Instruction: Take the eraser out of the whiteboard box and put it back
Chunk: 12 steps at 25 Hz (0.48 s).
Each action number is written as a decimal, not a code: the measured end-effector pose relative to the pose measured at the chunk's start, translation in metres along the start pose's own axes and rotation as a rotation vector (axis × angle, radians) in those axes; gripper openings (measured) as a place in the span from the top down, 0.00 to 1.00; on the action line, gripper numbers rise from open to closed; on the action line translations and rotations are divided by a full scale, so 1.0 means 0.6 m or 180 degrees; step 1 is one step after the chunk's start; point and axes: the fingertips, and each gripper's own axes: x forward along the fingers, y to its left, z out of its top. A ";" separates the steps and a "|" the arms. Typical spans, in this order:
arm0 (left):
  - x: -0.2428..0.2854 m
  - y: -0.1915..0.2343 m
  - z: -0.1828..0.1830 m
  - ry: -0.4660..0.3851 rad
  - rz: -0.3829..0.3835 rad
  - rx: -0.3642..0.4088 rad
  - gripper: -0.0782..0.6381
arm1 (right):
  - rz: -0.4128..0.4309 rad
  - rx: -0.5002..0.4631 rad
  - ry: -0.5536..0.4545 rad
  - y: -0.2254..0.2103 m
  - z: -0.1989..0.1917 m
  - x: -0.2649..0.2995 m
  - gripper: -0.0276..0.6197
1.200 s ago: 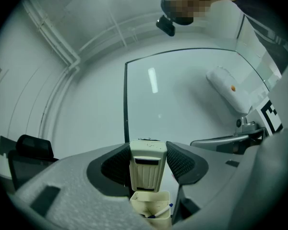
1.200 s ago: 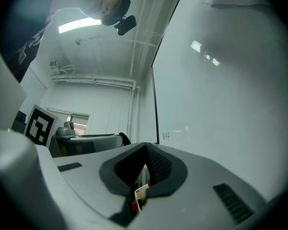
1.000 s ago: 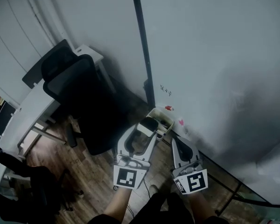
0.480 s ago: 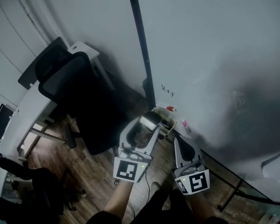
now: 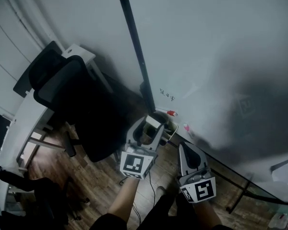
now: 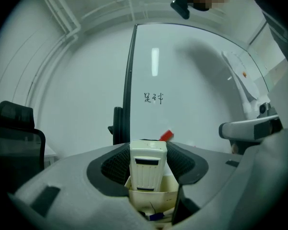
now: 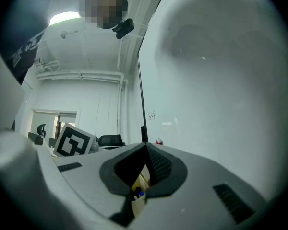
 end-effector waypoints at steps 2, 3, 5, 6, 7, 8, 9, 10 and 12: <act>0.009 0.001 -0.021 0.0117 -0.0010 -0.0007 0.57 | -0.0031 0.0004 0.0001 -0.006 -0.003 -0.002 0.95; 0.013 0.001 -0.030 0.0176 -0.0018 0.0010 0.57 | -0.0044 0.0005 0.0004 -0.007 -0.004 -0.004 0.95; 0.021 0.000 -0.048 0.0287 -0.0035 0.0055 0.57 | -0.0065 0.0007 0.0021 -0.010 -0.007 -0.005 0.95; 0.024 -0.001 -0.056 0.0339 -0.0043 0.0058 0.57 | -0.0074 0.0007 0.0030 -0.011 -0.009 -0.006 0.95; 0.027 -0.001 -0.065 0.0390 -0.0049 0.0048 0.57 | -0.0081 0.0008 0.0035 -0.012 -0.010 -0.007 0.95; 0.030 0.000 -0.073 0.0439 -0.0053 0.0035 0.57 | -0.0087 0.0008 0.0037 -0.013 -0.010 -0.008 0.95; 0.033 0.000 -0.081 0.0483 -0.0056 0.0026 0.57 | -0.0091 0.0006 0.0037 -0.013 -0.011 -0.009 0.95; 0.035 0.000 -0.087 0.0520 -0.0059 0.0018 0.57 | -0.0095 0.0004 0.0037 -0.013 -0.011 -0.010 0.95; 0.038 0.001 -0.095 0.0551 -0.0062 -0.0002 0.57 | -0.0109 -0.0002 0.0042 -0.016 -0.012 -0.012 0.95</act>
